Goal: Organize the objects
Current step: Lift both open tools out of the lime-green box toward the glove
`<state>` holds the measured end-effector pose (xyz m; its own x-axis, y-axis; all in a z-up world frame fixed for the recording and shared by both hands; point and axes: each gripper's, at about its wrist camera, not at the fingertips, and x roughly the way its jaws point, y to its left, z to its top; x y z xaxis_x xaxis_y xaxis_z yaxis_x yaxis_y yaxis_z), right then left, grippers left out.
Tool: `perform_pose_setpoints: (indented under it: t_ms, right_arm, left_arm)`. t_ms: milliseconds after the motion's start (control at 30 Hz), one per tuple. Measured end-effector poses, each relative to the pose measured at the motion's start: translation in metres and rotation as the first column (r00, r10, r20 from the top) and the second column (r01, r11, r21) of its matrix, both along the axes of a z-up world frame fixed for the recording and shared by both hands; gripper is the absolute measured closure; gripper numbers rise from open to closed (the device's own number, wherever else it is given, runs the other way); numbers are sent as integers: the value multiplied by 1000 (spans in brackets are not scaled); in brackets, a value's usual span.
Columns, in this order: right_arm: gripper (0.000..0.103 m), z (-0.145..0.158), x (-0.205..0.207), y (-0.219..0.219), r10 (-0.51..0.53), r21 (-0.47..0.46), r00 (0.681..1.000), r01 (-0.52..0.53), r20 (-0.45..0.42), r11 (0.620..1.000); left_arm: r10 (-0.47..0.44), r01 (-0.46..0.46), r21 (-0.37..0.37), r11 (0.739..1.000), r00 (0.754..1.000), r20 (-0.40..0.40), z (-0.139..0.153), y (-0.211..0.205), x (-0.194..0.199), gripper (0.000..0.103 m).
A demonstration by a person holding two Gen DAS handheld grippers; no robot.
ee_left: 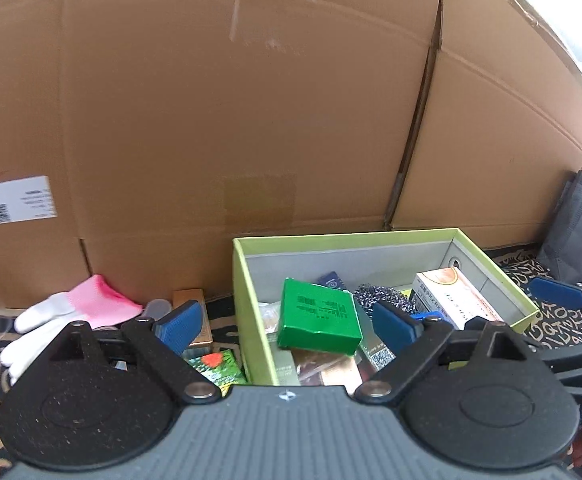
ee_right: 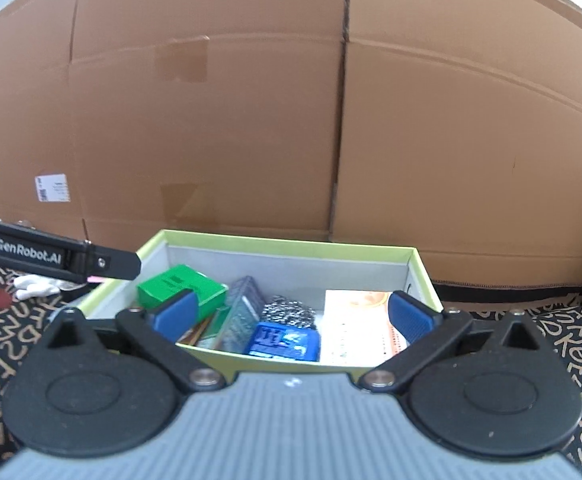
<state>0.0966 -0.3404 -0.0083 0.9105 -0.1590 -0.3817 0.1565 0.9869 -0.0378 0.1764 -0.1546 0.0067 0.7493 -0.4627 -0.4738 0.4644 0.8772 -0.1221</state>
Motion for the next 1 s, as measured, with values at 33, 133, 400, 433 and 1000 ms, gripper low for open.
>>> perform_pose_setpoints:
  t_ms: [33,133,400,433,1000]
  right_arm:
    - [0,2,-3,3,2,0,1000,-2,0,1000]
    - [0,7,-13,12,12,2,1000,-12,8,1000]
    - [0,12,-28,38,38,6,999,-38,1,999]
    - [0,11,-31,42,48,0,999,-48,2,999]
    - [0,-26,-11,173,343,-29,933,-348,-111,937]
  left_arm:
    - [5,-5,2,1000,1000,4,2,2,-4,8]
    - [12,-12,5,1000,1000,11,6,10,-13,8]
    - [22,-22,-12,1000,1000,17,9,36,-39,8]
    - [27,-26,-15,1000,1000,17,7,42,-44,8]
    - [240,-242,-6,970,965,-104,-45,177,-47,8]
